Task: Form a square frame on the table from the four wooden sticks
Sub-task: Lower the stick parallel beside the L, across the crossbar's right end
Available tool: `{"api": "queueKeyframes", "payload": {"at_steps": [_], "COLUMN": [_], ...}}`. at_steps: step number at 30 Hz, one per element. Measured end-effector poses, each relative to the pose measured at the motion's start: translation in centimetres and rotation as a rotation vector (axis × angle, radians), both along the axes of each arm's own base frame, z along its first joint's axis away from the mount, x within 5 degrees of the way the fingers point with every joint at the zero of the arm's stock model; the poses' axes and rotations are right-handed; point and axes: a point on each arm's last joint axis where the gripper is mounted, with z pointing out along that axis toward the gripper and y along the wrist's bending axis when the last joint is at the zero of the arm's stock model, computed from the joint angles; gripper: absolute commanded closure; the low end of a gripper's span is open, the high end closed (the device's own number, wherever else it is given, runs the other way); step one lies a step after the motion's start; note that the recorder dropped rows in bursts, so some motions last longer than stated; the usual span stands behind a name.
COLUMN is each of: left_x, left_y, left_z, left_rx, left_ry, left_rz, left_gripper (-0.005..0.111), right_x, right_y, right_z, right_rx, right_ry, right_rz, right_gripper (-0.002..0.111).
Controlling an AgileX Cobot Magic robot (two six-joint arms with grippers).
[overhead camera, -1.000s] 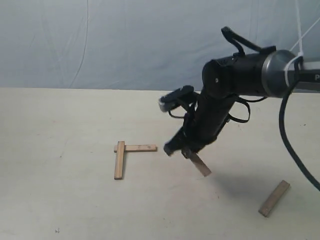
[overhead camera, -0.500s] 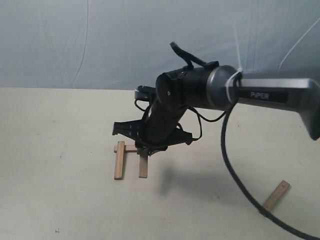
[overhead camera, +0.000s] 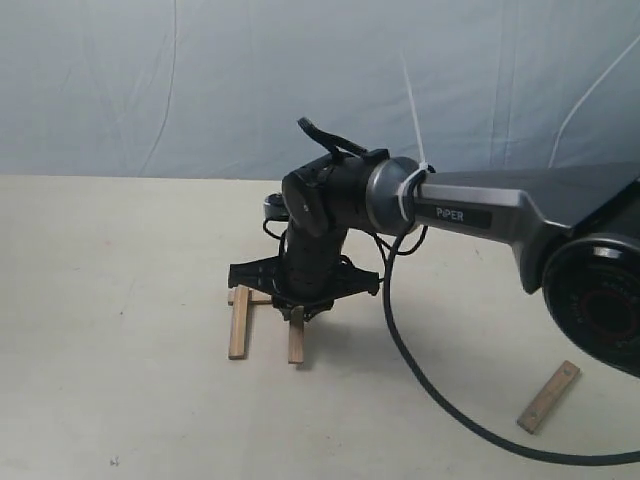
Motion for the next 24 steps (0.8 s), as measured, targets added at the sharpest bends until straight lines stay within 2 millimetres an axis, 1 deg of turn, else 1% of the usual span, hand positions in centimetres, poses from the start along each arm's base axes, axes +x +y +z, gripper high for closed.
{"api": "queueKeyframes", "payload": {"at_steps": [4,7,18,24], "left_x": [0.0,0.0,0.0,0.0], "left_y": [0.0,0.0,0.0,0.0], "left_z": [0.0,0.0,0.0,0.0], "left_rx": [0.000,0.000,-0.006,-0.006], "left_ry": [0.000,0.000,0.000,0.000], "left_rz": [0.000,0.000,-0.001,-0.001], "left_gripper": [0.107,0.107,0.107,0.107], "right_x": [0.1,0.1,0.6,0.8], "right_y": [0.0,0.1,0.4,0.3], "right_z": [-0.9,-1.2,-1.0,-1.1], "right_rx": [-0.014,-0.016,0.024,0.014], "right_ry": [0.010,0.011,-0.039,-0.067], "right_rz": [0.001,0.000,-0.009,-0.007], "right_gripper": [0.109,0.109,0.109,0.109]}}
